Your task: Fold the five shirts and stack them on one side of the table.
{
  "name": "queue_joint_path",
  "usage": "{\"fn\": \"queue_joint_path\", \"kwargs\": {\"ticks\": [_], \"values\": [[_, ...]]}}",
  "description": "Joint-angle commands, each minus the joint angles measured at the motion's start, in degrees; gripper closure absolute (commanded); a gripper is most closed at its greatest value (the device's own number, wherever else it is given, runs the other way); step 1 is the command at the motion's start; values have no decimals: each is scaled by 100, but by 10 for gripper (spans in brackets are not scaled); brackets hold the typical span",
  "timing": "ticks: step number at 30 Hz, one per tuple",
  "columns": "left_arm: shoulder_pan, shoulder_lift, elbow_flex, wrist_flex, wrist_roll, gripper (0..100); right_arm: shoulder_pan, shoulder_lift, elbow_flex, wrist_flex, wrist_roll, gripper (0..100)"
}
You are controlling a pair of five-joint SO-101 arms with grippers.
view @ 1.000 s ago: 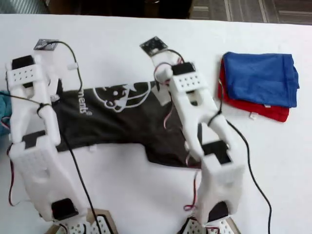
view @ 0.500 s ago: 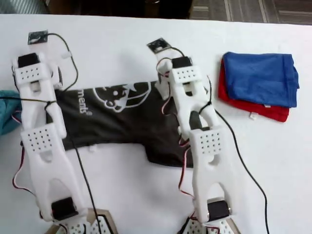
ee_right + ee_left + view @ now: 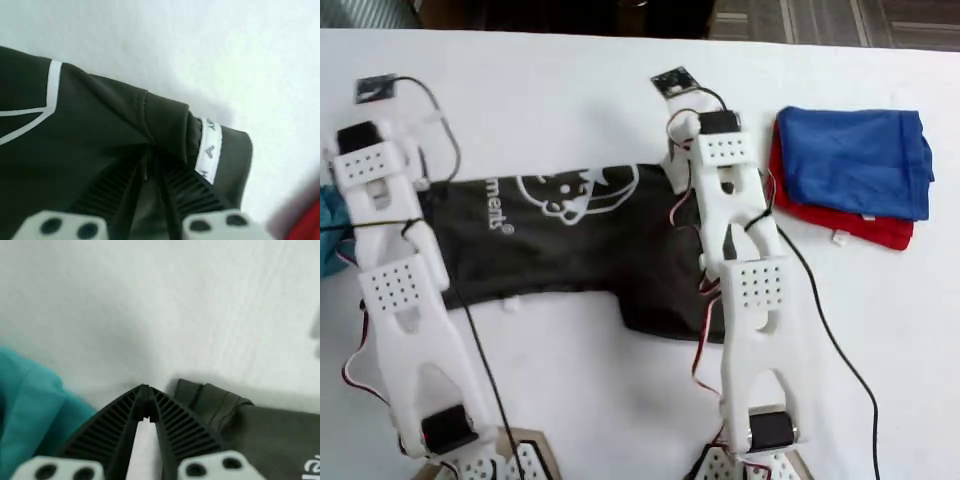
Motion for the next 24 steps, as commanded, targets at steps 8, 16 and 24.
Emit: {"fn": "queue_joint_path", "kwargs": {"ticks": [8, 16, 24], "values": [[167, -396, -1367, 1116, -70, 974, -330, -743, -1600, 1130, -9, 978], [774, -149, -1253, 1099, -747, 974, -347, -804, -2031, 1771, -9, 978], [343, 695, -1297, 686, -809, 974, -92, -1648, -1723, 1780, -9, 978]]}}
